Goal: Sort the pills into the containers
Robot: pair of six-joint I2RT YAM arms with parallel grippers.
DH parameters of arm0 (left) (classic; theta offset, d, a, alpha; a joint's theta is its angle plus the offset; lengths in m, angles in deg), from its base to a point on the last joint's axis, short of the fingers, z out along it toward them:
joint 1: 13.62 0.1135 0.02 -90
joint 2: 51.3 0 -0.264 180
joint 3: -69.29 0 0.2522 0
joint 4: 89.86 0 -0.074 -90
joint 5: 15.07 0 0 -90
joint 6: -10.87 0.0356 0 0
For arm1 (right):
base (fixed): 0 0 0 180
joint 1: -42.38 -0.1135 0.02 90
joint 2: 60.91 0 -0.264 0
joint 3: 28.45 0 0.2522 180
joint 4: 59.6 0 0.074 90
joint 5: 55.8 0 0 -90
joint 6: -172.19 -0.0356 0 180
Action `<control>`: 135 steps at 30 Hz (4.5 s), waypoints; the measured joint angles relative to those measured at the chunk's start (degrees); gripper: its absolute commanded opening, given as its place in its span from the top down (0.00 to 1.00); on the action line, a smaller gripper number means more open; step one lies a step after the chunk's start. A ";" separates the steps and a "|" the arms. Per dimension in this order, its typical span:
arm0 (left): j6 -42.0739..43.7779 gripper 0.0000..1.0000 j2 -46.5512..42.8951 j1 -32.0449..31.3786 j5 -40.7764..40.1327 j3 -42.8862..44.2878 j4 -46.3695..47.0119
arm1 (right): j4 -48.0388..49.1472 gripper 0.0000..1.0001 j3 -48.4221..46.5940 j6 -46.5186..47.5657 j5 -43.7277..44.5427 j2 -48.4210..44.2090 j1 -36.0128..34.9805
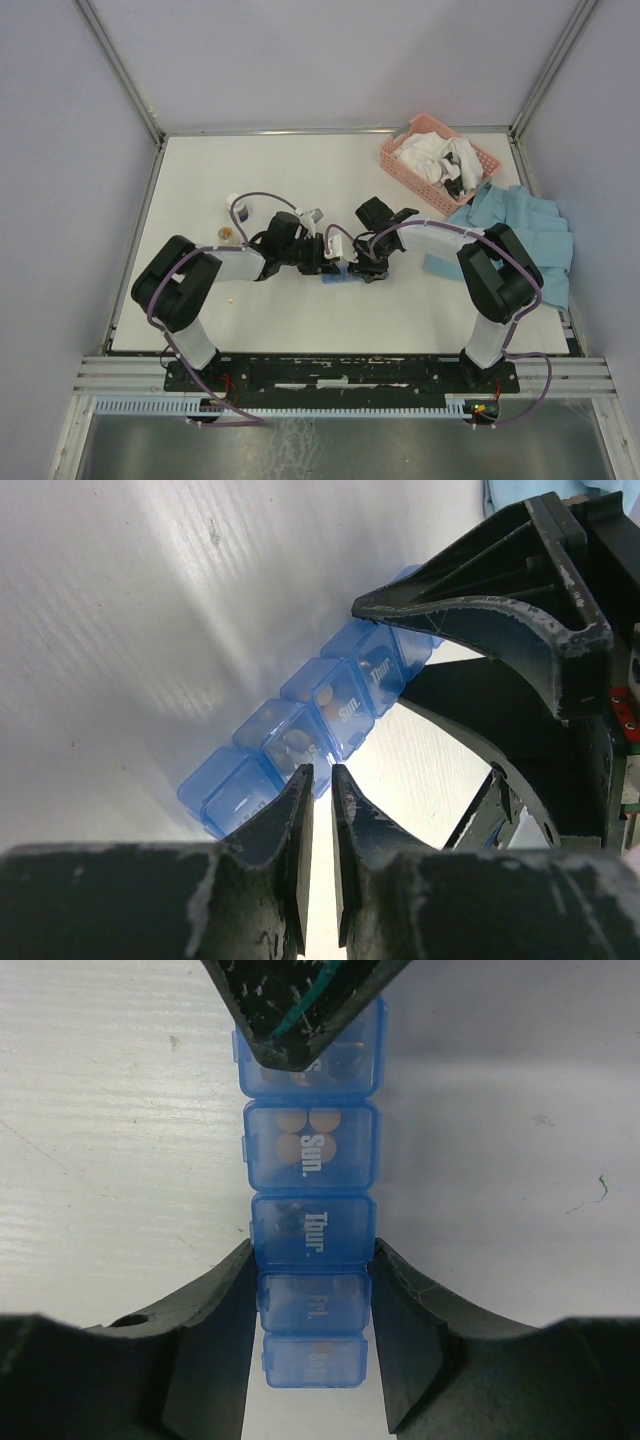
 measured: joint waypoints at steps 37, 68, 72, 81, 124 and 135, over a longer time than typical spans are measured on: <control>1.31 0.62 -21.22 1.64 -12.44 -11.45 -3.19 | -1.20 0.98 -7.78 -16.48 -9.53 -3.91 -2.12; -1.33 0.64 -11.32 2.05 -10.82 -11.45 1.14 | -2.47 0.99 -12.13 -27.98 0.33 7.04 -8.09; -1.33 0.64 -11.32 2.05 -10.40 -10.62 0.98 | -3.32 0.97 -12.15 -27.76 -0.85 6.08 -7.69; -1.27 0.53 -11.34 2.32 -10.56 -9.46 1.18 | -3.48 0.72 -12.13 -26.95 -2.69 1.11 -4.61; -1.09 0.61 2.71 4.76 -8.66 0.87 2.99 | -0.55 0.86 -18.67 -34.23 1.53 10.60 -3.06; -1.09 0.40 -2.34 4.76 -8.48 -0.22 2.40 | -2.73 0.45 -16.28 -29.22 -5.73 -4.79 1.81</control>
